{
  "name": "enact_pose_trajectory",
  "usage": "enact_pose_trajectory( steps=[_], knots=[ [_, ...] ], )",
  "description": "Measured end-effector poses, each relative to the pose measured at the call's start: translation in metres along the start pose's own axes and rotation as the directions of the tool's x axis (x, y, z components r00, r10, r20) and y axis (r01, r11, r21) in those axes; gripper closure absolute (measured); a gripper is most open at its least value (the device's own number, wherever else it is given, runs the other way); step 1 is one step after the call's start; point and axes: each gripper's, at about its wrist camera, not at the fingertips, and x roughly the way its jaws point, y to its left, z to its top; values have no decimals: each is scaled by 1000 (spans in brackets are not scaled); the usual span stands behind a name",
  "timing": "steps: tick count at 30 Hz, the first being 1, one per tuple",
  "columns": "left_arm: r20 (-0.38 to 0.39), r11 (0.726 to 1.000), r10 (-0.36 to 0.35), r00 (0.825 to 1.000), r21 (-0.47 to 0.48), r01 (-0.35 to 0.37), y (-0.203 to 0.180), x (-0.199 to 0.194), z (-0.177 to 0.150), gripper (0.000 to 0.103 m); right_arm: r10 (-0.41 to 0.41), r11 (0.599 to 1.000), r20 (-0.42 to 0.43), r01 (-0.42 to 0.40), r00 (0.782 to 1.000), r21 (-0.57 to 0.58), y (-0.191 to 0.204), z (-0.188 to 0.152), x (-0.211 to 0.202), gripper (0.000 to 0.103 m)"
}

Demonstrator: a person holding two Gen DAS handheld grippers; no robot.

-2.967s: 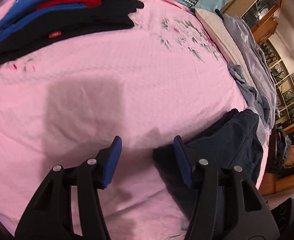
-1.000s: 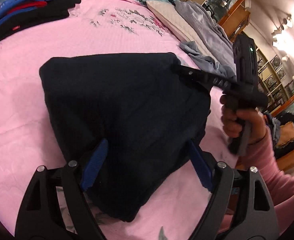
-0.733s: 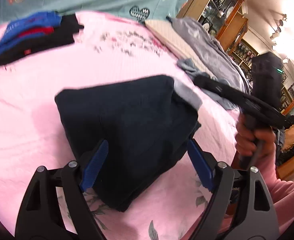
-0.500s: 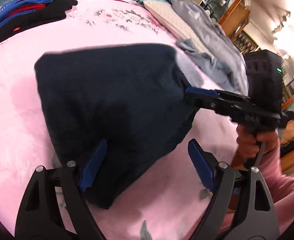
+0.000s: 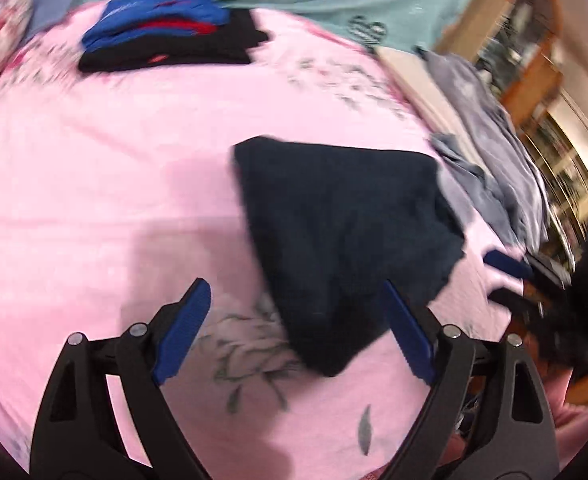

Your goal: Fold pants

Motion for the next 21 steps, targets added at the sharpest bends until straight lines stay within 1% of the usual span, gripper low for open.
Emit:
enact_pose_trajectory(
  steps=[3, 6, 7, 8, 10, 11, 12, 13, 14, 15, 16, 17, 18, 20, 21],
  knots=[
    [-13, 997, 4, 1000, -73, -5, 11, 4, 2, 15, 33, 997, -9, -33, 999, -68, 21, -1, 5, 63],
    [-46, 992, -17, 999, -122, 11, 16, 9, 1, 15, 77, 988, -27, -80, 997, -130, 43, -2, 17, 63],
    [-55, 991, -27, 998, -130, 19, 17, 11, 1, 15, 75, 983, -34, -80, 997, -165, 51, -3, 23, 63],
    [-65, 990, -36, 997, -137, 27, 17, 13, 0, 15, 63, 972, -35, -70, 997, -226, 62, -5, 27, 63],
    [-77, 991, -45, 996, -128, 35, 13, 16, -3, 15, 19, 931, -30, -28, 999, -365, 83, -12, 34, 58],
    [-88, 992, -50, 995, -119, 40, 10, 18, -5, 15, -16, 898, -24, 4, 1000, -440, 92, -17, 38, 55],
    [-99, 992, -62, 993, -117, 50, 7, 21, -7, 15, -45, 863, -23, 27, 999, -504, 100, -21, 42, 55],
    [-116, 990, -84, 990, -122, 70, 5, 25, -8, 15, -63, 818, -32, 33, 997, -574, 107, -27, 47, 55],
    [-136, 987, -109, 985, -130, 92, 3, 30, -9, 15, -73, 784, -43, 31, 996, -620, 112, -31, 51, 55],
    [-149, 985, -127, 981, -136, 107, 2, 33, -10, 15, -91, 751, -52, 34, 995, -660, 115, -33, 55, 55],
    [-162, 983, -142, 976, -141, 119, 0, 37, -12, 15, -106, 726, -58, 38, 993, -687, 117, -35, 59, 55],
    [-162, 983, -140, 977, -137, 118, -2, 38, -12, 15, -119, 701, -64, 38, 991, -712, 118, -36, 64, 55],
    [-162, 985, -144, 976, -123, 124, -5, 39, -13, 15, -131, 684, -65, 43, 989, -728, 117, -36, 67, 55],
    [-181, 976, -203, 962, -114, 185, -12, 40, -14, 15, -167, 641, -52, 69, 985, -764, 118, -36, 76, 55],
    [-194, 965, -254, 948, -119, 234, -15, 42, -15, 15, -172, 624, -52, 68, 984, -778, 119, -35, 79, 55]
  ],
)
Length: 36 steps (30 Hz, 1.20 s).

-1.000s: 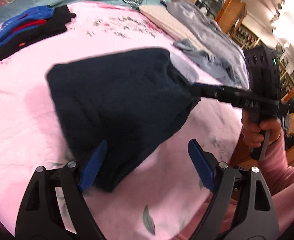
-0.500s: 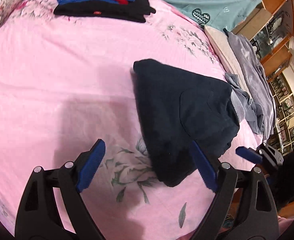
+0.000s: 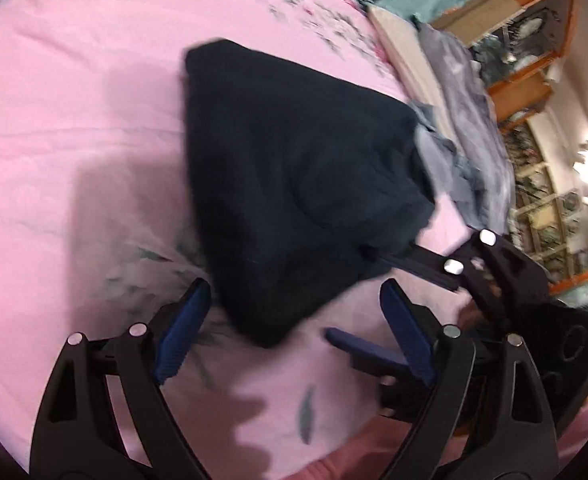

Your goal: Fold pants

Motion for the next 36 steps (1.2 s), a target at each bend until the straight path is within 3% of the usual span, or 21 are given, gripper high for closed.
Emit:
enact_pose_trajectory(
  steps=[2, 7, 10, 20, 24, 27, 31, 36],
  knots=[
    [7, 1000, 15, 1000, 24, -15, -4, -1, -1, 15, 7, 999, -3, -7, 1000, -32, 1, 2, 4, 55],
    [15, 999, -47, 999, 9, 47, -2, -5, 2, 15, -4, 988, -11, 2, 1000, -151, 13, 1, 14, 51],
    [31, 997, -75, 997, 19, 74, -4, -9, 4, 15, -4, 989, -8, 3, 1000, -147, 7, 3, 20, 51],
    [36, 997, -69, 997, 31, 68, -3, -11, 8, 15, -22, 992, 5, 22, 1000, -126, -8, 3, 36, 51],
    [89, 999, -43, 995, 2, 43, 6, -27, 9, 14, -85, 982, 0, 83, 996, -169, 4, -2, 37, 71],
    [101, 996, -65, 993, -57, 71, 17, -33, 11, 14, -93, 987, 19, 94, 996, -130, -2, -1, 30, 82],
    [75, 981, -126, 989, -140, 135, 32, -25, 14, 14, -107, 994, 50, 109, 993, -27, -13, -2, 16, 85],
    [13, 956, -230, 973, -183, 229, 29, -3, 15, 14, -116, 993, 61, 116, 991, 4, -16, -4, 13, 85]
  ],
)
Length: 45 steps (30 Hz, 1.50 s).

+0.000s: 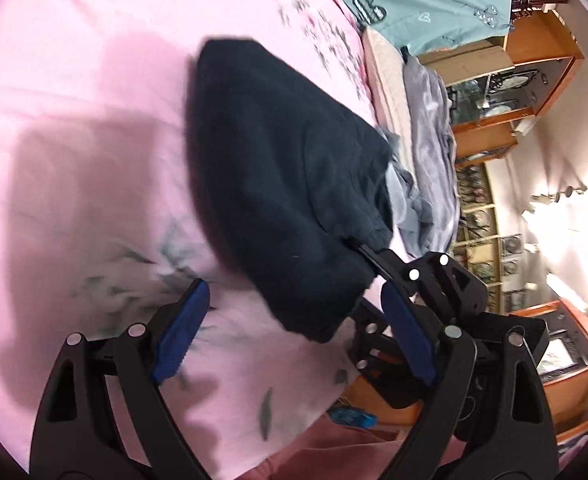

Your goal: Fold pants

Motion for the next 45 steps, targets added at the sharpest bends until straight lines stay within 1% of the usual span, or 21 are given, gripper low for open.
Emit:
enact_pose_trajectory(
  steps=[5, 8, 11, 14, 17, 18, 21, 23, 24, 25, 26, 29, 31, 33, 34, 35, 36, 39, 40, 42, 45],
  knots=[
    [-7, 999, -48, 999, -20, 47, -4, 22, 5, 14, -4, 1000, 10, 4, 1000, 13, -3, 0, 0, 85],
    [1, 998, -69, 998, 5, 69, -8, 28, 9, 16, -7, 1000, 9, 7, 1000, 19, -1, -2, -4, 85],
    [8, 998, -48, 999, 33, 47, -10, 31, 12, 22, -9, 999, 2, 9, 1000, 36, -3, -4, -6, 85],
    [15, 996, -21, 1000, 83, 19, -12, 32, 11, 25, 46, 996, -31, -43, 998, 77, -8, -8, -18, 76],
    [23, 993, -13, 1000, 118, 10, -15, 34, 11, 26, 118, 958, -19, -108, 993, 264, -40, -23, -40, 60],
    [27, 992, -7, 1000, 128, 3, -15, 34, 11, 26, 124, 929, -10, -112, 992, 354, -58, -30, -46, 57],
    [37, 990, 7, 999, 142, -13, -17, 34, 10, 26, 83, 741, 5, -65, 997, 669, -125, -71, -57, 51],
    [46, 992, -2, 999, 129, -4, -15, 31, 10, 30, 115, 522, 13, -72, 993, 850, -166, -111, -51, 46],
    [47, 993, -18, 999, 121, 12, -12, 28, 10, 30, 143, 438, 22, -83, 989, 895, -175, -126, -46, 43],
    [48, 994, -39, 998, 109, 33, -10, 25, 11, 30, 185, 334, 24, -86, 982, 939, -185, -145, -36, 42],
    [49, 994, -50, 998, 100, 45, -8, 23, 11, 30, 237, 259, 26, -89, 971, 962, -189, -159, -24, 42],
    [49, 994, -79, 996, 79, 75, -6, 21, 13, 30, 386, 91, 89, -134, 918, 987, -188, -187, 10, 42],
    [46, 995, -83, 996, 65, 80, -4, 22, 14, 31, 436, 20, 140, -165, 889, 986, -181, -195, 25, 42],
    [47, 996, -83, 995, 42, 81, 2, 21, 15, 46, 474, -58, 210, -208, 855, 977, -180, -199, 37, 42],
    [52, 996, -79, 996, 34, 77, 5, 19, 16, 62, 489, -105, 251, -230, 835, 968, -180, -202, 43, 42],
    [55, 997, -81, 995, 23, 80, 8, 18, 16, 66, 496, -129, 283, -252, 821, 959, -181, -202, 47, 42],
    [56, 995, -98, 994, 10, 97, 12, 17, 16, 68, 502, -121, 300, -278, 811, 953, -181, -199, 48, 42],
    [63, 996, -88, 994, 11, 88, 13, 16, 14, 76, 512, -98, 298, -289, 806, 952, -184, -192, 47, 44],
    [68, 996, -84, 994, 21, 83, 12, 15, 13, 78, 511, -107, 309, -298, 802, 949, -181, -193, 42, 47],
    [87, 996, -70, 994, 64, 65, 3, 11, 13, 79, 500, -116, 321, -305, 804, 945, -180, -197, 39, 61],
    [135, 990, -47, 990, 141, 28, -11, -5, 18, 80, 472, -127, 343, -322, 813, 938, -182, -197, 32, 70]
  ],
)
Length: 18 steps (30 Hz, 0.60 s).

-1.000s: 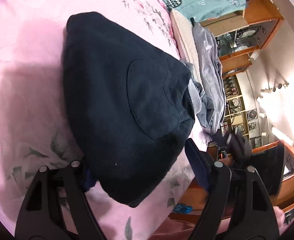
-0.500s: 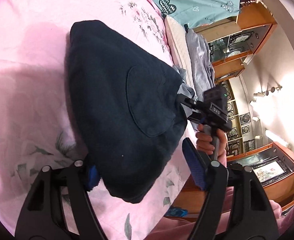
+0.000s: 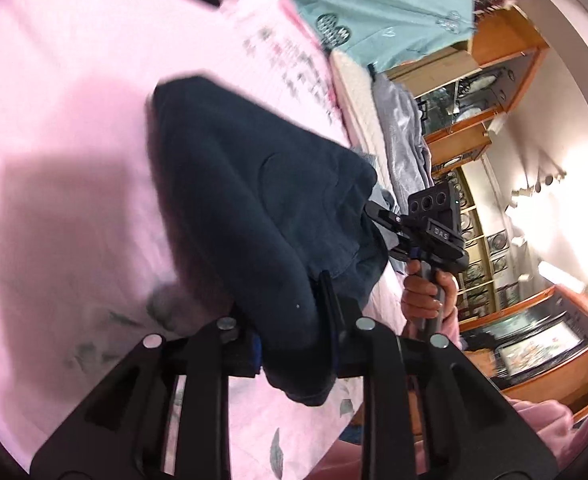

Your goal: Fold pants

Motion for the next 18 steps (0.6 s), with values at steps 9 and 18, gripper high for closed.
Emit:
enact_pose_trajectory(
  steps=[9, 18],
  knots=[
    [181, 961, 149, 972, 207, -186, -6, -76, 59, 80, 165, 976, 135, -142, 977, -166, 74, 25, 7, 74],
    [215, 907, 331, 919, 196, -373, 73, -90, 129, 80, 242, 931, 156, -184, 958, -315, 136, 108, 100, 74]
  ],
)
